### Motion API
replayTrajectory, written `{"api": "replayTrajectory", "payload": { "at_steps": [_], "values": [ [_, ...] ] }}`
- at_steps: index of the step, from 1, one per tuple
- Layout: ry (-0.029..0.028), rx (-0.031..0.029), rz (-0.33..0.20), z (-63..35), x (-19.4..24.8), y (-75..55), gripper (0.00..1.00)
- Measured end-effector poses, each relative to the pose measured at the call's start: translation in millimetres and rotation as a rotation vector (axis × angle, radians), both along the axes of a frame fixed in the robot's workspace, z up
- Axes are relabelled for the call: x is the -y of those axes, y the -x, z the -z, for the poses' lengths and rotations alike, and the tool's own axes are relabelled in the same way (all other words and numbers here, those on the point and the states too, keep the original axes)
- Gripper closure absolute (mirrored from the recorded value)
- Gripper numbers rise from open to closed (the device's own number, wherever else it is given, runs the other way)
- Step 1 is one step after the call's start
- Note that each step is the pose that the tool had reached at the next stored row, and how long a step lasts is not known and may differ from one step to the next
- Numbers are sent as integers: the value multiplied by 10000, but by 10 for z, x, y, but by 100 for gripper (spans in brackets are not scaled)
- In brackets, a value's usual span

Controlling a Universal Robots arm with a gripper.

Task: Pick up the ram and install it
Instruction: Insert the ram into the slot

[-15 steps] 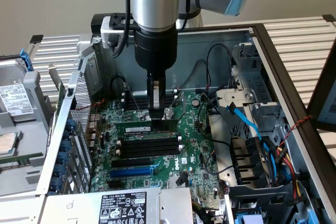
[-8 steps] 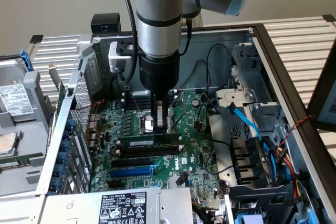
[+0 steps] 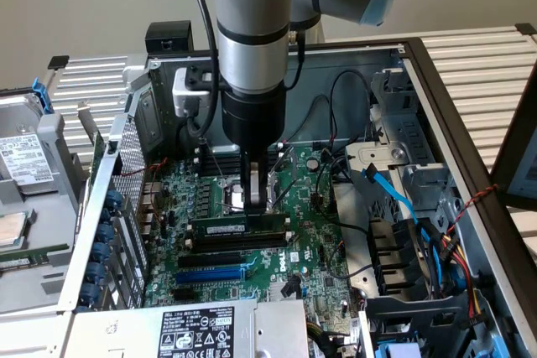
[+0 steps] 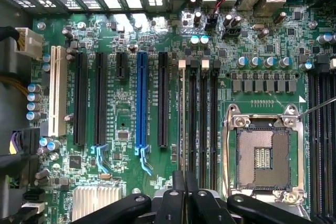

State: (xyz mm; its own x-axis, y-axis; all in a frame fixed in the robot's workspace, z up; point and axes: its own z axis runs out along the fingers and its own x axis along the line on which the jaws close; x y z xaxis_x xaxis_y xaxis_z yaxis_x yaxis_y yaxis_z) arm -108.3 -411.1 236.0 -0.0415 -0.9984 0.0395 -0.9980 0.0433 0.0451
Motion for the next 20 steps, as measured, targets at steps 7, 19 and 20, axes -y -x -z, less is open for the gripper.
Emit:
{"api": "replayTrajectory", "payload": {
  "at_steps": [7, 19, 20],
  "values": [
    [1, 0, -2, 41, -11, 23, 88],
    [-30, 4, -45, 50, -10, 19, 88],
    [-28, 4, -52, 51, -9, 19, 88]
  ]
}}
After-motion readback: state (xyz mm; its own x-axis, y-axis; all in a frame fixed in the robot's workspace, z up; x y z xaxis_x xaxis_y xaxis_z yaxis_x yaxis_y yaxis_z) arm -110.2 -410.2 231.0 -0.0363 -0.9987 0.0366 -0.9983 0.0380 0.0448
